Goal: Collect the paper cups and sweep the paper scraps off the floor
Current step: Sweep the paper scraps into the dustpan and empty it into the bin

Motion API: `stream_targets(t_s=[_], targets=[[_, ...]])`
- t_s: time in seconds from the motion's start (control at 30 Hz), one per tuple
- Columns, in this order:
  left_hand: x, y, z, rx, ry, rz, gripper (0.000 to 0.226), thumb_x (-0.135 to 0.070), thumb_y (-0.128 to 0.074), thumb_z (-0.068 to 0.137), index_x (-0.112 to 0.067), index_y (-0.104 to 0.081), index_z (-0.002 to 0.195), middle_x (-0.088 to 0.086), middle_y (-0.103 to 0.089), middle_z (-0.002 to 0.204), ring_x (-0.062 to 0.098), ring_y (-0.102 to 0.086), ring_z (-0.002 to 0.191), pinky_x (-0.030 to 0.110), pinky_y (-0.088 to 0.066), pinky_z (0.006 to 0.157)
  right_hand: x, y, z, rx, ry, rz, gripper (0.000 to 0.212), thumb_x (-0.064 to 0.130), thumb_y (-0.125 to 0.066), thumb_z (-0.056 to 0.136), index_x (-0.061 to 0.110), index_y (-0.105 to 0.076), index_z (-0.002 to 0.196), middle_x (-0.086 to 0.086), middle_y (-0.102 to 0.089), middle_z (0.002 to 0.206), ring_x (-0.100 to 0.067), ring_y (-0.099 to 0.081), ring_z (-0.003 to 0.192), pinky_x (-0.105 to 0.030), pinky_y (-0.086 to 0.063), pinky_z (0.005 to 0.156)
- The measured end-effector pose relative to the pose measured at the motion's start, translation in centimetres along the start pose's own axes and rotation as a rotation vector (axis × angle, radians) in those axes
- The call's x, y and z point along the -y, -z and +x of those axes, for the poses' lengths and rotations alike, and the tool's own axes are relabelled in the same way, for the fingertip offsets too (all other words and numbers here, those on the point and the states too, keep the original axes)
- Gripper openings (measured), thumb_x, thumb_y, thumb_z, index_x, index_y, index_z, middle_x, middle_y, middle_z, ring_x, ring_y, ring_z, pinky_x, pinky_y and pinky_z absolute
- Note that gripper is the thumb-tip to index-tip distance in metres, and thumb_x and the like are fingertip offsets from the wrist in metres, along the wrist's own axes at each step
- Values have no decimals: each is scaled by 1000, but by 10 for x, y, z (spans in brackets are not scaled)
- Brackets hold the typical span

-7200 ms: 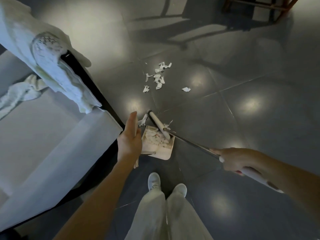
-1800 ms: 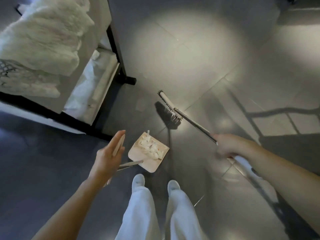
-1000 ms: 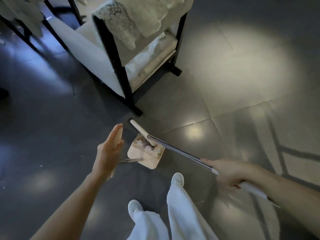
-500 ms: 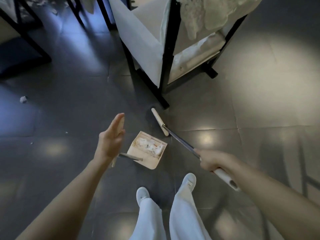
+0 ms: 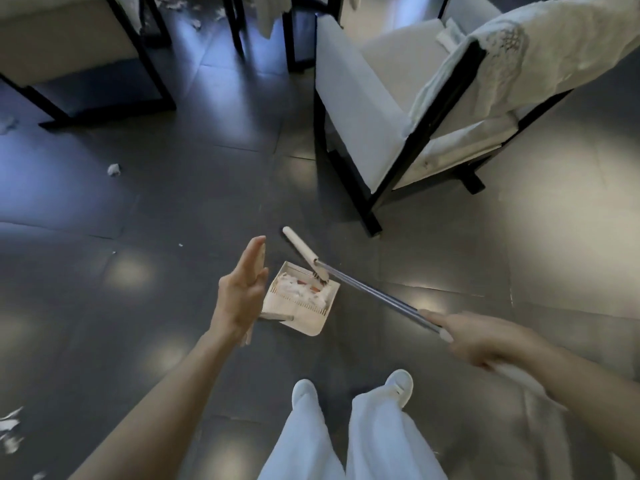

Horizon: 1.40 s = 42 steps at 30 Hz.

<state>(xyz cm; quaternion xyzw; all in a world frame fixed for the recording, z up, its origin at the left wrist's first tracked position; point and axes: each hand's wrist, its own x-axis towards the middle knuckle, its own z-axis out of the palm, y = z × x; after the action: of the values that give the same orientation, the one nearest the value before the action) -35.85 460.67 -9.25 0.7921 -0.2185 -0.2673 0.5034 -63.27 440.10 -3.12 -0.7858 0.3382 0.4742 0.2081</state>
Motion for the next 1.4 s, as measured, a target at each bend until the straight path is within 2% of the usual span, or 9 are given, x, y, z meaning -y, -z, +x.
stream_targets(t_s=[0.17,0.4,0.57,0.73,0.83,0.93,1.1,1.27,1.4], targets=[[-2,11,15,-6,9,-61,72,5,-52,90,-65,-52,108,-27,-53,122,-27,-48,101,-6,-34,79,18,36,38,-104,-75,-25,89,-1,-48,83,38,-8,152,-2,-48,87,-19,-54,70,-31,-55,64],[-11,-12,52,38,-17,55,62,5,-55,89,-42,-53,130,-42,-48,110,-32,-43,99,-8,-29,77,24,69,95,-54,-111,-38,80,1,-47,86,27,-11,153,-10,-55,104,-24,-61,79,-31,-54,61],[-10,-18,66,37,-34,53,61,6,-55,88,-36,-53,133,-49,-49,111,-22,-44,113,-4,-28,92,22,41,88,159,-56,59,80,3,-40,87,33,-7,153,-7,-55,91,-17,-55,55,-25,-45,38],[-1,-8,63,8,-8,2,73,8,-53,90,-58,-52,122,-44,-52,117,-7,-47,123,14,-31,106,8,46,58,204,47,-32,91,0,-42,80,39,-4,152,-11,-56,127,-23,-61,74,-29,-49,55],[6,8,55,-66,-4,-10,79,11,-54,89,-62,-51,120,-42,-53,117,-7,-48,122,16,-32,107,5,62,46,145,100,-67,90,4,-42,78,41,-6,151,-7,-62,113,-16,-57,67,-24,-50,53],[11,20,44,-163,-17,-36,82,14,-53,88,-61,-49,121,-37,-52,122,-6,-48,121,17,-31,108,10,90,44,80,131,-68,85,12,-44,78,47,-11,149,-4,-63,112,-19,-65,83,-35,-58,74],[16,58,37,-291,-14,-68,80,13,-52,89,-58,-46,124,-35,-50,123,-6,-47,122,13,-32,106,68,149,64,19,162,-160,89,9,-43,77,46,-7,150,-7,-68,101,-21,-70,76,-37,-58,75],[33,127,41,-409,62,-167,76,10,-51,90,-59,-51,120,-43,-52,117,-7,-47,122,3,-34,96,166,185,97,-54,228,-291,73,12,-38,89,30,-7,154,-10,-59,125,-19,-52,82,-27,-44,66],[60,189,53,-566,134,-232,68,9,-52,91,-53,-51,120,-41,-53,119,-7,-47,123,11,-35,102,250,206,135,-87,222,-278,72,14,-38,90,30,-8,153,-10,-58,121,-23,-65,89,-34,-56,78]])
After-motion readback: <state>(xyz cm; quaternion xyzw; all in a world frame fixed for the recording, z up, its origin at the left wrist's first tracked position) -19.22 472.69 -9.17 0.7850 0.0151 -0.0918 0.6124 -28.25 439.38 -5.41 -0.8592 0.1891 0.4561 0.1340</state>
